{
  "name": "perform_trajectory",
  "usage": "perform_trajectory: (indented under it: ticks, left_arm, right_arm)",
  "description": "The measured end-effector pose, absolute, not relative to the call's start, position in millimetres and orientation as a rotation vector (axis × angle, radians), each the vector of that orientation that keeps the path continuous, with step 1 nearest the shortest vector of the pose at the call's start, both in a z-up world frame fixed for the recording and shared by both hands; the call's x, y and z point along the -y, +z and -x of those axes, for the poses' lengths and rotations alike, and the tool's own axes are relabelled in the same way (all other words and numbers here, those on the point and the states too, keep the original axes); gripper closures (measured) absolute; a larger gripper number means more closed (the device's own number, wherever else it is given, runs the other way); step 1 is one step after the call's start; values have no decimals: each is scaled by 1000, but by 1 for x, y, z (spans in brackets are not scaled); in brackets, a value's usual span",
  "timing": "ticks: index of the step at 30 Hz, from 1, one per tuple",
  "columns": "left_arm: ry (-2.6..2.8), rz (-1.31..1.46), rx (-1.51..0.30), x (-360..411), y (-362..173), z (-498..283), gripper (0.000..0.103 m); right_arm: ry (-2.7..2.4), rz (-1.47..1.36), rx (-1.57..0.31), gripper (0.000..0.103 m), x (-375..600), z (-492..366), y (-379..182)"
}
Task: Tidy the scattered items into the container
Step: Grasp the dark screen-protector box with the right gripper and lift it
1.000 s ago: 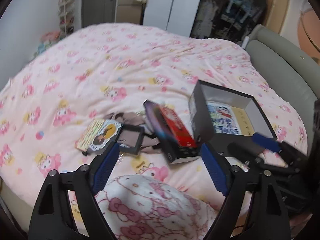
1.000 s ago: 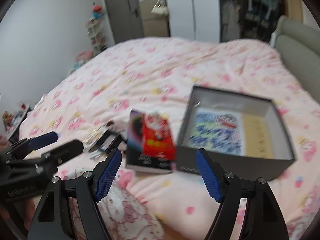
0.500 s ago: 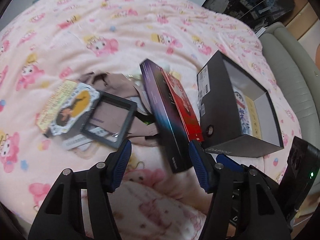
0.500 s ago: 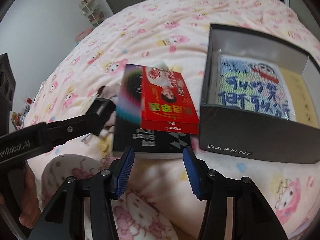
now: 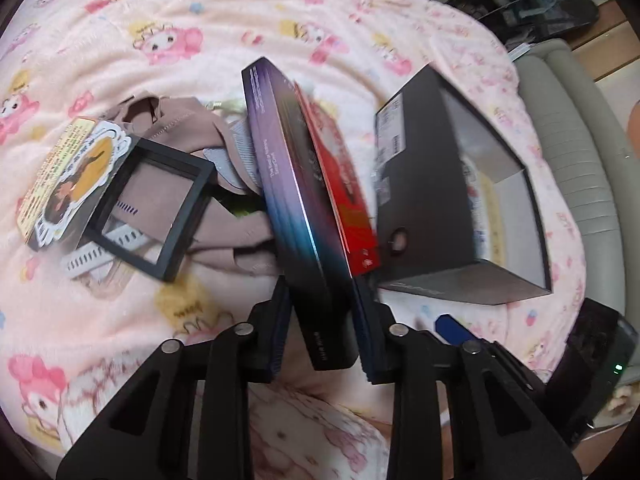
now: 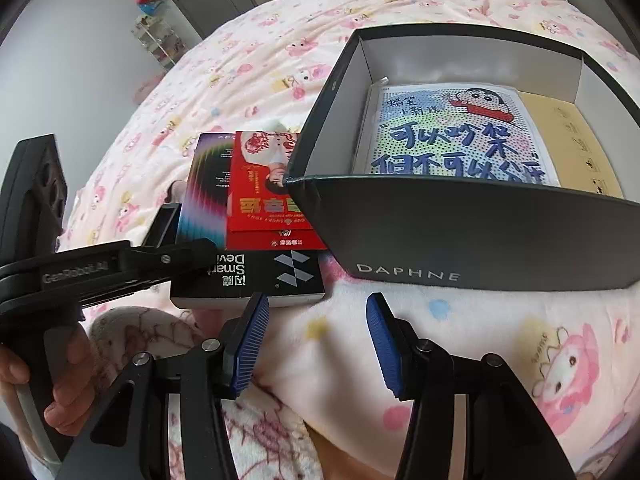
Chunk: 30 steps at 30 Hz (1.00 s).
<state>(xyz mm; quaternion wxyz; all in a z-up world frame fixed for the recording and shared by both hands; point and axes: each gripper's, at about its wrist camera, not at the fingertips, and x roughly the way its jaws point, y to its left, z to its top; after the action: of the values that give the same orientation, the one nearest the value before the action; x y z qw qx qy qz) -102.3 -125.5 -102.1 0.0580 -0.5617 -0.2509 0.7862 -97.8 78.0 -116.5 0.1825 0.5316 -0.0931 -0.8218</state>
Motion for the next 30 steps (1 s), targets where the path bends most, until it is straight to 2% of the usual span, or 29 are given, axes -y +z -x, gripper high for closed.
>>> perform_trajectory:
  ticks: [8,13,17,24,26,27,30]
  left_arm:
    - [2475,1655,695,138,-69,56,83]
    - [2461,1681,732,144,-80,55,81]
    - [2472,1693,728,146,-84,60,79]
    - [2481,1701,736,156,-97,78,68]
    - [2460,1704,755,159,-105,83,66]
    - [2444,1708,761,159,-110,86,66]
    - [2414,1720,765,156,-118,87,65]
  right_arm:
    - [-2271,-1474,272,56,-74,83,-109]
    - [-2163,-1535,325,56,-60,82,-124]
    - [-2132,-1571,286,55,-47,88,-135]
    - [-2054,-1630,336,54,-39,105,-156]
    - [-2033,-1619,417,49,-41,112,-163]
    - [-1994,-1584,514,45,-43,116,-167]
    - [-1893,-1580,693,43,-45,126,-184]
